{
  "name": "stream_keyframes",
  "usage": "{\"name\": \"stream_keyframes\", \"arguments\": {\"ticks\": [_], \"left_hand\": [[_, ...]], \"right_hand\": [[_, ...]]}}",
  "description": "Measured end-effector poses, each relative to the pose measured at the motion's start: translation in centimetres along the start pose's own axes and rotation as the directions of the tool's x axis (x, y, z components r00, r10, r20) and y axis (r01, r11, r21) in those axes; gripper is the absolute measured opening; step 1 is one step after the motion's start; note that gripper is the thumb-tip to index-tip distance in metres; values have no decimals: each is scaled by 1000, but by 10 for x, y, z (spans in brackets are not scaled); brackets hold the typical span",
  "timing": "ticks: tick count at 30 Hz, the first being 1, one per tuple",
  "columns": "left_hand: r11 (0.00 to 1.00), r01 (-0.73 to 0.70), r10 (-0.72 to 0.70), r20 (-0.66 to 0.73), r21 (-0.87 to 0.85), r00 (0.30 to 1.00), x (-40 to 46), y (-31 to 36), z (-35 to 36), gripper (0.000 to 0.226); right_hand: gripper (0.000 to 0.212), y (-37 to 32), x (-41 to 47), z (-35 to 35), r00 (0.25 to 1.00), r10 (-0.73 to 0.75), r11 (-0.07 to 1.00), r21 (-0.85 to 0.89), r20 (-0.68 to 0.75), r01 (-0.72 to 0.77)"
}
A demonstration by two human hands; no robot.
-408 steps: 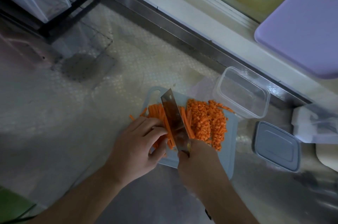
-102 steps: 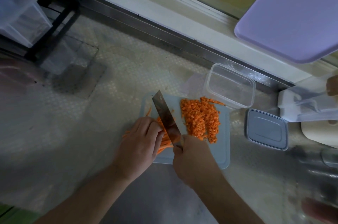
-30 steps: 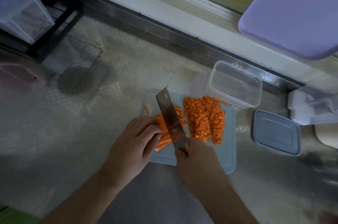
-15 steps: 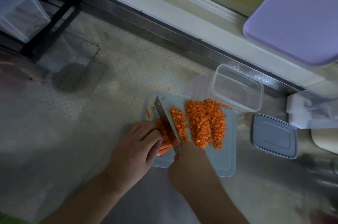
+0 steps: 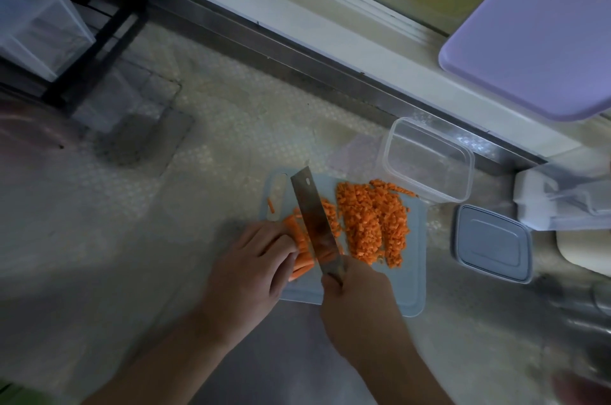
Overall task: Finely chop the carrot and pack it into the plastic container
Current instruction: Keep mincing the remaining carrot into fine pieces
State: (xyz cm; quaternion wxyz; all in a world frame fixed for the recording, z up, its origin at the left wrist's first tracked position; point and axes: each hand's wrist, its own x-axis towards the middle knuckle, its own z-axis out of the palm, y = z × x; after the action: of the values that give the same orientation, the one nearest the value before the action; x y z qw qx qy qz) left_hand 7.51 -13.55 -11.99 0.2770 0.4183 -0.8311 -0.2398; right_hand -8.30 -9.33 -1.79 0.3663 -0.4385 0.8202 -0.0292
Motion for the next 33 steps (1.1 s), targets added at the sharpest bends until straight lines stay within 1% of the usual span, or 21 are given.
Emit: {"name": "stream_keyframes", "arguments": {"ticks": [5,10,13,15,19,21,23,25,27,30,33], "left_hand": [[1000,1,-1,14,-3,1000,-1,0,1,9],[1000,0,0,9,-9,1000,1,1,-1,9],[1000,17,-17,1,-16,1000,2,2,-1,11],[1000,11,-11,3,-17,1000,3,1,-1,11],[1000,15,-16,-6,-6,1000,2,2,-1,17],[1000,24,-24,-15,-10,1000,0,1,1,18],[999,25,-25,-16,-22,1000,-1,0,2,17],[999,28,-28,-15,-17,1000,-2,-1,3,16],[999,34,-34,-14,-20,999,-2,-1,3,12],[999,27,-27,-3,-24,1000,-1,0,2,7],[999,37,-36,6,-37,999,-1,0,1,7]], "right_hand": [[30,-6,-1,4,999,30,999,-27,44,-29],[28,-11,4,9,997,43,988,-148,61,-33],[25,-14,13,8,994,73,981,-183,81,-57],[16,-14,16,12,994,78,985,-161,73,-65],[12,-7,13,24,999,37,999,-40,13,-36],[14,-5,11,22,1000,-7,1000,11,-27,7],[21,-3,7,16,999,-9,998,55,-53,12],[24,-2,2,11,999,13,999,50,-30,-12],[22,-2,-2,8,1000,7,1000,25,-14,-7],[26,-3,-3,8,1000,2,1000,-8,12,-2],[15,-5,-1,10,1000,1,1000,-17,30,0]]}}
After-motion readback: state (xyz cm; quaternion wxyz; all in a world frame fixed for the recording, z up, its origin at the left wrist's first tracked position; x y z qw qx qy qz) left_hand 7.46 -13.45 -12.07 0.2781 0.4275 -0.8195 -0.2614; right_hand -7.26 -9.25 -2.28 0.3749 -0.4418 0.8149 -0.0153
